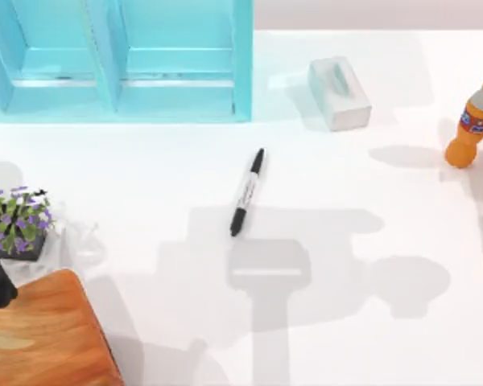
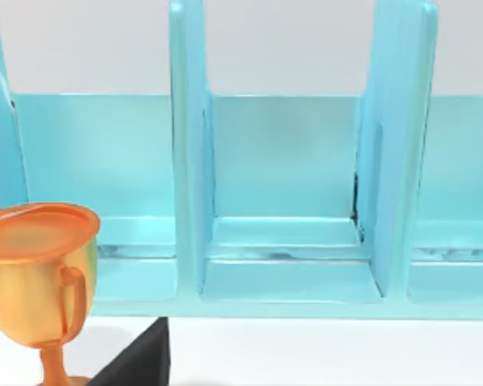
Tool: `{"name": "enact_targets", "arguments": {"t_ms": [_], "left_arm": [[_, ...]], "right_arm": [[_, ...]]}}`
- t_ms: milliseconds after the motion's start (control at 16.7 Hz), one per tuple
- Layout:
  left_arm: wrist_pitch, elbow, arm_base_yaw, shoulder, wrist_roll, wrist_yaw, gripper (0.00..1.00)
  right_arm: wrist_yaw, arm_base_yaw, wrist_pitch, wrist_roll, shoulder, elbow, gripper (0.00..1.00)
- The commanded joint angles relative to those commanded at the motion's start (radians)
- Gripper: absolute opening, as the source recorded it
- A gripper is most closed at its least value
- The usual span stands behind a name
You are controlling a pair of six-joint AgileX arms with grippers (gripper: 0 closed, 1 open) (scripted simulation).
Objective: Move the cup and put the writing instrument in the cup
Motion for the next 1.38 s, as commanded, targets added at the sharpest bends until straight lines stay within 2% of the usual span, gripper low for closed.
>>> {"name": "enact_targets", "arguments": {"t_ms": [420, 960, 1380], "left_arm": [[0.000, 0.000, 0.000, 0.000, 0.000, 0.000, 1.00], [0.000, 0.000, 0.000, 0.000, 0.000, 0.000, 1.00], [0.000, 0.000, 0.000, 0.000, 0.000, 0.000, 1.00]], "right_arm": [[-0.001, 0.034, 0.036, 0.038, 0.025, -0.024, 0.00], [0.002, 0.471, 0.289, 0.477, 0.128, -0.147, 0.00], [0.000, 0.497, 0.316, 0.508, 0.145, -0.170, 0.00]]}}
